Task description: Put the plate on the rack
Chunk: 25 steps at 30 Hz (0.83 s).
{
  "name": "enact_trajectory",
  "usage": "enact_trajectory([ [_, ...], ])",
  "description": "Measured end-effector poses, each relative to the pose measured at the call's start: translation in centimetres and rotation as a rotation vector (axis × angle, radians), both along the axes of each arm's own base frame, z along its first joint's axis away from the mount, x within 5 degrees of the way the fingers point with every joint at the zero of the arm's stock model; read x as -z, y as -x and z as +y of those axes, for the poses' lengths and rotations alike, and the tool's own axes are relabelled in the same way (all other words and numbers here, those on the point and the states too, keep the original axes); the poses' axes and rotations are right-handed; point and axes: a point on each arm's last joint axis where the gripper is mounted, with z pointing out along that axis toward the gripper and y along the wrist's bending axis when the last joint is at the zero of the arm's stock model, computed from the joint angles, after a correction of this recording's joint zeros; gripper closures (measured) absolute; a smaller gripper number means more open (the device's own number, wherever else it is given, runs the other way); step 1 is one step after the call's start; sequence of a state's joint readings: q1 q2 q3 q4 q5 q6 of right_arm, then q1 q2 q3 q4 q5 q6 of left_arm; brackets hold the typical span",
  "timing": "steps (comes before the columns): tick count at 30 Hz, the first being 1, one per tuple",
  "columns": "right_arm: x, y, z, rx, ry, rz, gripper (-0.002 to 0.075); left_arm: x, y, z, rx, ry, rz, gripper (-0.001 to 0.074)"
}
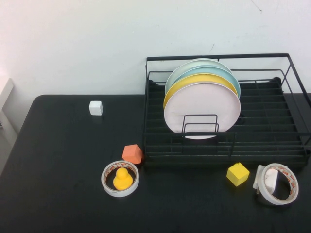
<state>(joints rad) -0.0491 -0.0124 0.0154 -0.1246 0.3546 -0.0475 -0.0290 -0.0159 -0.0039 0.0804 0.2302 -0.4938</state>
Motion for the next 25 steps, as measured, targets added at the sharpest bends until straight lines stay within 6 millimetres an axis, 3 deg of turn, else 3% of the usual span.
enact_trajectory([
  [5, 0.00, 0.00, 0.00, 0.000, 0.000, 0.000, 0.0726, 0.50, -0.11, 0.35, -0.080, 0.012, -0.010, 0.0736],
  [14, 0.00, 0.00, 0.00, 0.000, 0.000, 0.000, 0.0726, 1.45, 0.07, 0.15, -0.043, -0.073, 0.098, 0.0736],
  [25, 0.00, 0.00, 0.00, 0.000, 0.000, 0.000, 0.0726, 1.41, 0.08, -0.06, -0.004, -0.075, 0.097, 0.0736],
])
